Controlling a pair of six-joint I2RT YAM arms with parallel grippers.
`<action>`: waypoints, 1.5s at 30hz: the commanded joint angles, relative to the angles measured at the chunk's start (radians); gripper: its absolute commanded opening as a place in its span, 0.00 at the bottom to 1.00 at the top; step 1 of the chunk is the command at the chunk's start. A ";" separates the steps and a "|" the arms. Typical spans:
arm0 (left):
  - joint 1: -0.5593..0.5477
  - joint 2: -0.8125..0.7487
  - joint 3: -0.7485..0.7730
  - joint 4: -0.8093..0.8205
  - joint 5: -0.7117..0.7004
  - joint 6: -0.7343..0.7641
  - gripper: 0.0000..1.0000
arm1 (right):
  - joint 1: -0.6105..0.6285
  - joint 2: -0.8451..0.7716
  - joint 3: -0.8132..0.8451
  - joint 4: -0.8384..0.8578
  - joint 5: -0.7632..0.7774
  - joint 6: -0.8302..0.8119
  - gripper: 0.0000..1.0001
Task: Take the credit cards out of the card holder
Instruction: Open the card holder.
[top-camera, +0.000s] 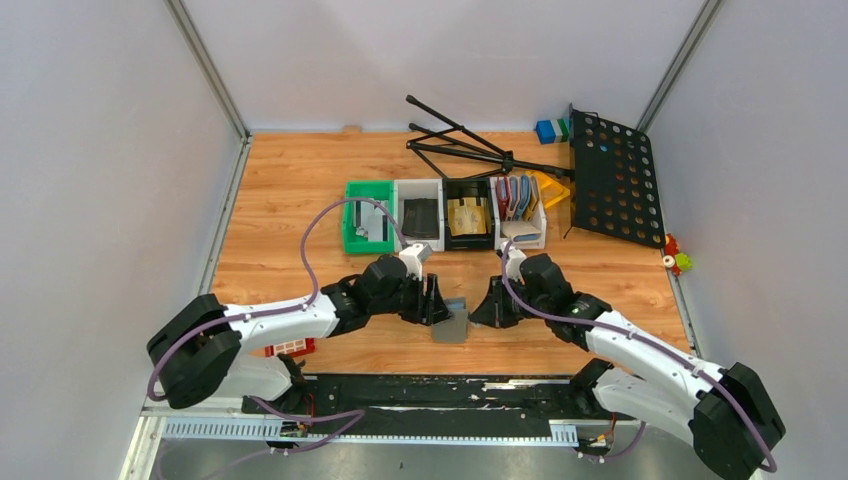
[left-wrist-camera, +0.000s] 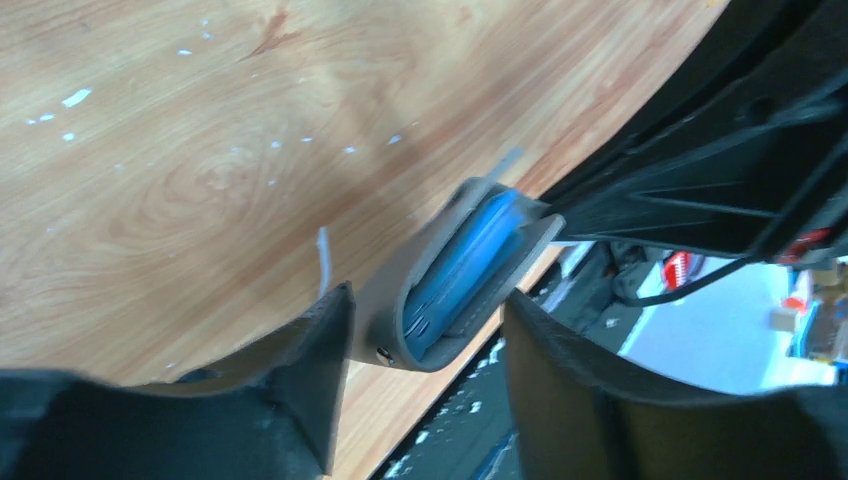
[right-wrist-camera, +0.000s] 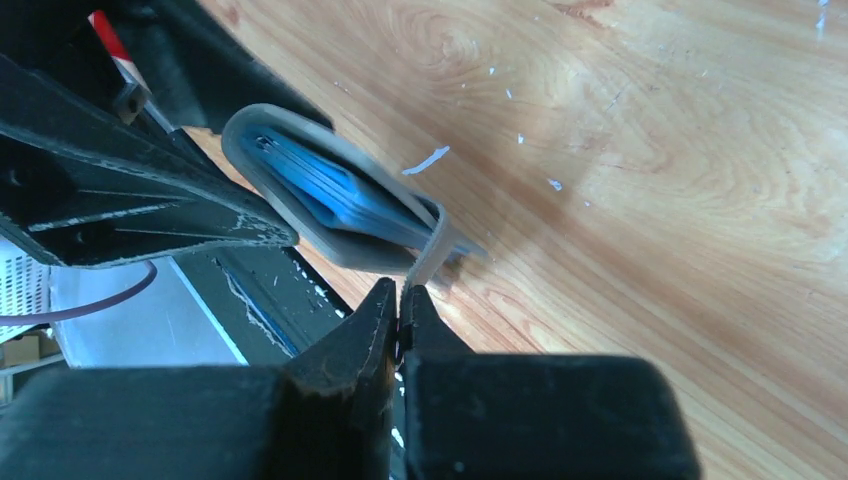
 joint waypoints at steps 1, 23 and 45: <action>0.007 0.018 0.035 -0.011 -0.026 0.047 0.73 | 0.001 0.010 0.003 0.093 -0.043 0.028 0.00; -0.021 -0.006 0.114 -0.240 -0.110 0.194 0.99 | 0.000 0.001 0.046 0.068 -0.089 0.010 0.00; 0.144 0.006 0.089 -0.309 -0.092 0.233 0.38 | -0.001 -0.001 0.092 -0.073 0.019 -0.035 0.00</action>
